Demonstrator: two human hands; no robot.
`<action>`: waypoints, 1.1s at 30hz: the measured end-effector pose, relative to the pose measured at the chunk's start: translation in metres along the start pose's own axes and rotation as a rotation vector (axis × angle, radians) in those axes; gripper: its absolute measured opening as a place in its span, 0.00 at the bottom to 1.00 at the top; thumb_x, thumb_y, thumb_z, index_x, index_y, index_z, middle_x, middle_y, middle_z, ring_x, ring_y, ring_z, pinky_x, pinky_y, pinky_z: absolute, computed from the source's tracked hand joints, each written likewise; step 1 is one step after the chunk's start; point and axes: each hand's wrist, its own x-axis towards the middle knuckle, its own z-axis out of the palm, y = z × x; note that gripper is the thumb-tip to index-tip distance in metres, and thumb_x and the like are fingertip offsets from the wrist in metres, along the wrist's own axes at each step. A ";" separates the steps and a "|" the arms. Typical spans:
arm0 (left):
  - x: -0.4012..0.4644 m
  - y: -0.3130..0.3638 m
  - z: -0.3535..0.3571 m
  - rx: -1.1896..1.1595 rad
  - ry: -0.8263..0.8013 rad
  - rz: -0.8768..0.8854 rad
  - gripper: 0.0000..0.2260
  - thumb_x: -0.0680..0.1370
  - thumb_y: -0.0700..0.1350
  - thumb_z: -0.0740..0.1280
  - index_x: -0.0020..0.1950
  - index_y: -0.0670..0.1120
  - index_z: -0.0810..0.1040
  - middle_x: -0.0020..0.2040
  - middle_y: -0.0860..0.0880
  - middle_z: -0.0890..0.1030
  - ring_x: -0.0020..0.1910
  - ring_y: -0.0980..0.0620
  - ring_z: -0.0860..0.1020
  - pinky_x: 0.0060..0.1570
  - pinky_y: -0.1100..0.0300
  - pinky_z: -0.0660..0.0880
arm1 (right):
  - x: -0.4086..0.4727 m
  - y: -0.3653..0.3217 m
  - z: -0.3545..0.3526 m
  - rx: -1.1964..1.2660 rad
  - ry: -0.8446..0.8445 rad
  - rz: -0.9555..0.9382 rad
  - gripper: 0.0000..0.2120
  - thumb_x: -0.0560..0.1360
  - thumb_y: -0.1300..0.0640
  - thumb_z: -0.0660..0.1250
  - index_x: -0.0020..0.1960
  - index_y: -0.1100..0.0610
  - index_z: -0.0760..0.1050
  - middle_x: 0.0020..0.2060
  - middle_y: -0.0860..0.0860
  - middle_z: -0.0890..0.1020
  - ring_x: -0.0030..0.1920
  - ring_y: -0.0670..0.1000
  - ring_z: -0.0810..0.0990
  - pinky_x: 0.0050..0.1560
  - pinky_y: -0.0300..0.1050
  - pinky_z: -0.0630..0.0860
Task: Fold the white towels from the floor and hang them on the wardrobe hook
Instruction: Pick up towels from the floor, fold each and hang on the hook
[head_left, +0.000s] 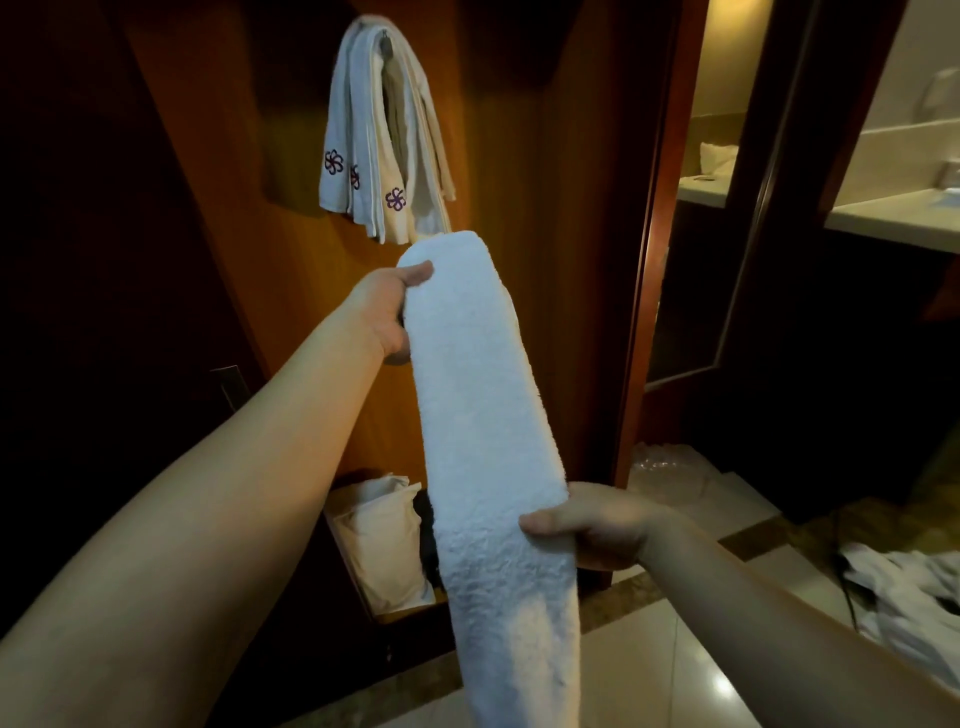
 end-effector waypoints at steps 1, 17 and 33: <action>0.005 0.000 0.001 0.028 0.045 0.000 0.21 0.74 0.41 0.74 0.66 0.42 0.73 0.47 0.38 0.86 0.43 0.36 0.85 0.39 0.37 0.82 | 0.000 0.002 0.000 0.075 0.009 -0.032 0.48 0.55 0.44 0.86 0.68 0.61 0.72 0.64 0.60 0.79 0.65 0.59 0.78 0.68 0.56 0.74; 0.042 -0.036 -0.020 -0.014 0.116 -0.053 0.22 0.83 0.43 0.65 0.76 0.44 0.66 0.56 0.38 0.81 0.47 0.38 0.82 0.40 0.42 0.81 | -0.008 -0.034 0.013 0.017 -0.128 -0.055 0.33 0.59 0.43 0.84 0.60 0.51 0.80 0.54 0.48 0.86 0.56 0.48 0.84 0.54 0.42 0.80; -0.004 -0.092 -0.031 0.296 0.126 0.214 0.09 0.82 0.50 0.63 0.47 0.47 0.79 0.46 0.47 0.82 0.38 0.52 0.79 0.40 0.59 0.73 | -0.012 -0.082 0.003 0.229 0.364 -0.309 0.32 0.64 0.51 0.81 0.64 0.62 0.76 0.55 0.60 0.85 0.56 0.58 0.85 0.53 0.51 0.83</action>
